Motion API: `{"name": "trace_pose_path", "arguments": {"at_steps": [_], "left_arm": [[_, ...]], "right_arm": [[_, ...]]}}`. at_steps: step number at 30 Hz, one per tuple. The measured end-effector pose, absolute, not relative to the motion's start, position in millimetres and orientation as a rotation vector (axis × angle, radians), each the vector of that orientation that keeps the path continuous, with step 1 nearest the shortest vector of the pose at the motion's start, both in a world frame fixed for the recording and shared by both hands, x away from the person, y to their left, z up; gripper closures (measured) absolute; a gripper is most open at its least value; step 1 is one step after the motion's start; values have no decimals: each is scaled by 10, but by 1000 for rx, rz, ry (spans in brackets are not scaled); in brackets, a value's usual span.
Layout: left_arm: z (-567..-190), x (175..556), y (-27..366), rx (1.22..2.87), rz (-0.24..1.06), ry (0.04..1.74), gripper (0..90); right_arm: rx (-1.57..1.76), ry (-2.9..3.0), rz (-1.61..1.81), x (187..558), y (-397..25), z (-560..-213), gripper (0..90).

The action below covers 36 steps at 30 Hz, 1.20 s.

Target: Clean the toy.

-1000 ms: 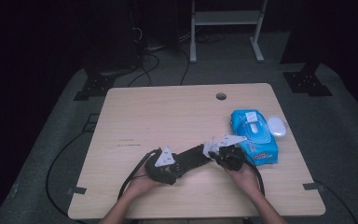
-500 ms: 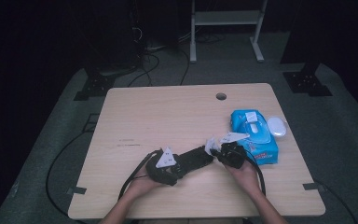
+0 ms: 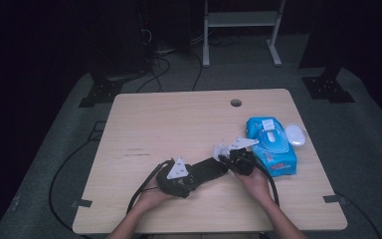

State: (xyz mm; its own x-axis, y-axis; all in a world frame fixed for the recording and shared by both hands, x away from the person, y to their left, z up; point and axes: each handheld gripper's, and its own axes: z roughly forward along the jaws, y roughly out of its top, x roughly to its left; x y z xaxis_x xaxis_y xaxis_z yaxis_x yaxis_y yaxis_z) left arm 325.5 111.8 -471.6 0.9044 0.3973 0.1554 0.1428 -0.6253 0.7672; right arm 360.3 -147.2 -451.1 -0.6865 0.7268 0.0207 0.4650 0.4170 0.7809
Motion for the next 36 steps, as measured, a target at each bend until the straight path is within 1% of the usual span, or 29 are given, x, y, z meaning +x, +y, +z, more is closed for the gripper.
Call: {"name": "trace_pose_path", "arguments": {"at_steps": [2, 4, 5, 7, 11, 13, 15, 19, 21, 22, 24, 28, 31, 34, 36], "left_arm": [[-4713, 3251, 1114, 2245, 402, 383, 265], [-4727, 3277, 1136, 2229, 368, 406, 264], [-4737, 3296, 1157, 2221, 347, 411, 264], [-4742, 3301, 1160, 2212, 339, 420, 264], [-4730, 3281, 1141, 2226, 370, 398, 264], [-4732, 3298, 1154, 2225, 351, 408, 264], [-4736, 3316, 1165, 2223, 336, 413, 264], [-4730, 3303, 1142, 2231, 338, 413, 257], [-4749, 3288, 1131, 2261, 311, 412, 219], [-4758, 3280, 1126, 2280, 313, 407, 215], [-4758, 3263, 1109, 2290, 349, 382, 234], [-4754, 3268, 1097, 2292, 357, 390, 241], [-4750, 3277, 1083, 2299, 363, 381, 242], [-4753, 3271, 1077, 2299, 367, 381, 242], [-4755, 3259, 1082, 2304, 380, 380, 243]], "right_arm": [[1071, 2367, 1141, 3601, -1521, -4499, 863], [1062, 2404, 1150, 3499, -1508, -4479, 864], [1017, 2437, 1186, 3418, -1465, -4482, 864], [885, 2435, 1083, 3296, -1351, -4476, 865], [1006, 2416, 1053, 3395, -1551, -4470, 865], [1050, 2418, 1076, 3382, -1632, -4467, 865], [995, 2446, 1156, 3323, -1588, -4451, 865], [984, 2466, 1161, 3328, -1509, -4495, 865], [1007, 2488, 1121, 3343, -1529, -4537, 865], [1020, 2467, 1157, 3335, -1549, -4556, 865], [1036, 2481, 1178, 3352, -1569, -4560, 865], [1031, 2482, 1175, 3360, -1561, -4554, 864], [958, 2525, 1206, 3314, -1438, -4544, 864], [853, 2596, 1330, 3218, -1141, -4543, 864], [817, 2614, 1349, 3178, -997, -4557, 863]]}}
